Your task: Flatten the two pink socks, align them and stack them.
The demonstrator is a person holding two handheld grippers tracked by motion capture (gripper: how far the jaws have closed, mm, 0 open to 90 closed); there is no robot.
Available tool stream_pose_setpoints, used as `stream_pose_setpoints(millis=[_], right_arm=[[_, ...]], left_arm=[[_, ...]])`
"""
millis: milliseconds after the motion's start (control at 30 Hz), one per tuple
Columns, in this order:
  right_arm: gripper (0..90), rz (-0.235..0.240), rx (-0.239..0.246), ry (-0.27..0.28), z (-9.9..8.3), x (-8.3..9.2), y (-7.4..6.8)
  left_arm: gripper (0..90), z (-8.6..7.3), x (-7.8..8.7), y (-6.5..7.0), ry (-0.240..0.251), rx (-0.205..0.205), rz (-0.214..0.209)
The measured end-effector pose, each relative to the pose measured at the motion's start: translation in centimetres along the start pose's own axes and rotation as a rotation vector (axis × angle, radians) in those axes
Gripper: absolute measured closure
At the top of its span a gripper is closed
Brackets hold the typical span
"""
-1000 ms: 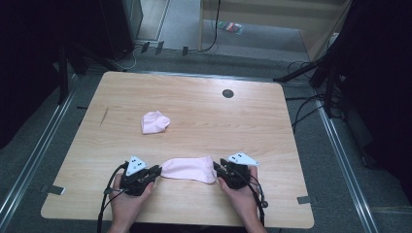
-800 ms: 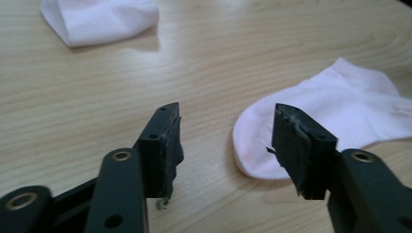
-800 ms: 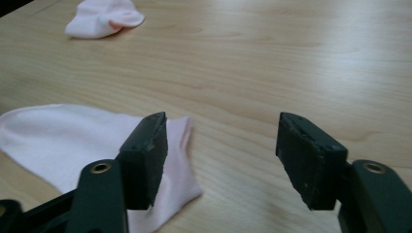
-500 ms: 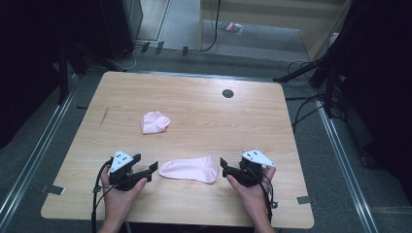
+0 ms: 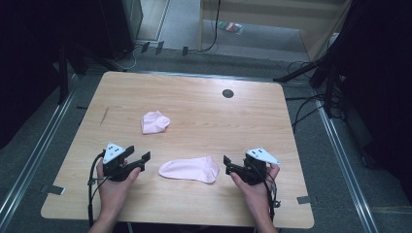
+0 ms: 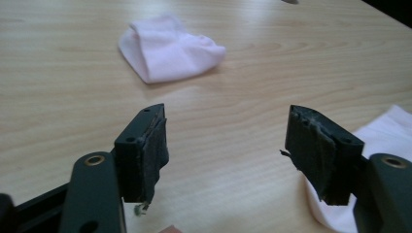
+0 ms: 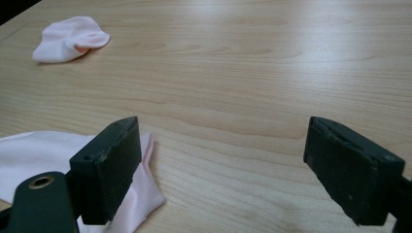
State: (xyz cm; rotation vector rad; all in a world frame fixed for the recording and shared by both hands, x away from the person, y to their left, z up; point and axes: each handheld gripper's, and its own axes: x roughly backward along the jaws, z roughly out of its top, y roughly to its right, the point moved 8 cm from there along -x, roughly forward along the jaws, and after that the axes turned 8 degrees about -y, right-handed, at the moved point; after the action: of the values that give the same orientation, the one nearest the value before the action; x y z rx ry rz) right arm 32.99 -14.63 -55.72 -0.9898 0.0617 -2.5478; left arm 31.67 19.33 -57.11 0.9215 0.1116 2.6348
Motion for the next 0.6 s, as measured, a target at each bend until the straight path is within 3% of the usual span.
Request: stream_pose_setpoints(millis=[333,500,600], right_arm=[[14.5,-0.003,-0.005,-0.011,-0.1,-0.3,0.4],[14.6,-0.001,-0.004,-0.015,-0.1,-0.3,0.3],[14.7,0.003,-0.002,-0.018,-0.2,-0.3,0.3]], left_arm=[[46.5,1.5,-3.7,-2.3,-0.013,0.015,0.060],[45.1,3.0,-5.3,-2.9,-0.014,0.034,0.067],[43.5,3.7,-6.4,-3.3,-0.041,0.043,0.071]])
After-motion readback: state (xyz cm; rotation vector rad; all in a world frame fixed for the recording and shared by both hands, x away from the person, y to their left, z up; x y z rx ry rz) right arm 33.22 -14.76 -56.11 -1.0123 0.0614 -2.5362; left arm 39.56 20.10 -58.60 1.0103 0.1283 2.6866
